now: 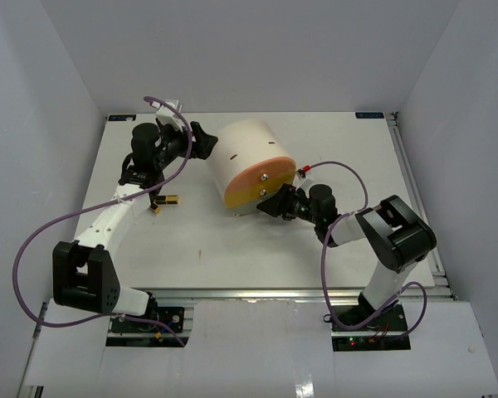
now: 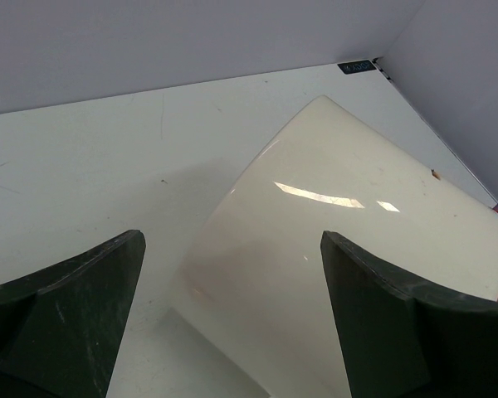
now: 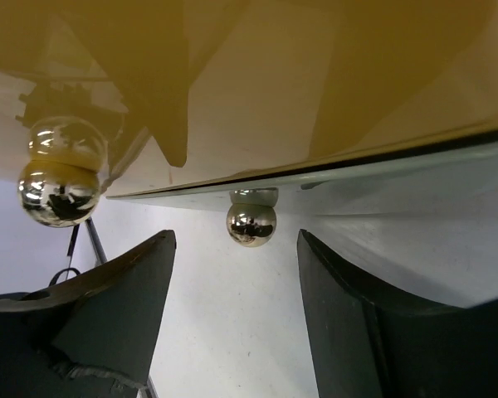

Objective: Organize the makeup

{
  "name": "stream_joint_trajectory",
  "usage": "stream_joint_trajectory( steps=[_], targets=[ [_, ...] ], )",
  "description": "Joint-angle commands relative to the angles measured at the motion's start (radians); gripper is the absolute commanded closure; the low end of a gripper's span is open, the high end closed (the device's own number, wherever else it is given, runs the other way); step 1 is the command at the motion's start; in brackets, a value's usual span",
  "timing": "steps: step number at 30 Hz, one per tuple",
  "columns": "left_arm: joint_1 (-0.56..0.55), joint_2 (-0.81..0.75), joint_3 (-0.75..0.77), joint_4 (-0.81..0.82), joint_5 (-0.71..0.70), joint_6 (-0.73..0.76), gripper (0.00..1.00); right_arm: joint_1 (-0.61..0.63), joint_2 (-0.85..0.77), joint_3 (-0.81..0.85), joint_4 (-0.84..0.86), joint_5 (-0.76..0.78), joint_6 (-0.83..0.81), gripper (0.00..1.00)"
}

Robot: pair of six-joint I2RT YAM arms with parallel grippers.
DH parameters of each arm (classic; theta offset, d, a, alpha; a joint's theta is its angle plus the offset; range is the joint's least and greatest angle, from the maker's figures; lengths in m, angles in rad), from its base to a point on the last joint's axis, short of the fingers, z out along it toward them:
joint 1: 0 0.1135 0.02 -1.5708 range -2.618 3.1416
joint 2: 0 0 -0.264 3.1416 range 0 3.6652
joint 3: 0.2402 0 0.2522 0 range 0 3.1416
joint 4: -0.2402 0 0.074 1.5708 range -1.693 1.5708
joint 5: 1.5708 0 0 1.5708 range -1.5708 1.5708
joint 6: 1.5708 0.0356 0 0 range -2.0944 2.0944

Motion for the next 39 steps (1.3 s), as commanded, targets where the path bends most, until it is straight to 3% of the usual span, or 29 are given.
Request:
stream_joint_trajectory(
  steps=[1,8,18,22,26,39],
  targets=[
    [-0.002,-0.035,0.008,0.027,0.018,0.028,0.02,-0.009,0.03,0.025,0.093,0.06,0.038,0.37],
    [-0.002,-0.102,-0.047,0.027,0.018,0.023,0.02,-0.012,0.087,0.059,0.122,0.072,0.099,0.5],
    [-0.029,-0.341,-0.278,0.019,-0.044,-0.004,0.02,-0.02,0.151,0.083,0.151,0.056,0.142,0.54],
    [-0.091,-0.389,-0.338,0.003,-0.073,-0.003,0.02,-0.02,0.156,0.075,0.159,0.03,0.138,0.71],
    [-0.17,-0.413,-0.358,-0.041,-0.153,0.024,0.02,-0.038,0.114,0.041,0.152,-0.002,0.116,0.78],
    [-0.281,-0.533,-0.439,-0.098,-0.212,-0.024,0.02,-0.106,-0.08,-0.155,0.008,-0.223,-0.018,0.79]
  ],
)
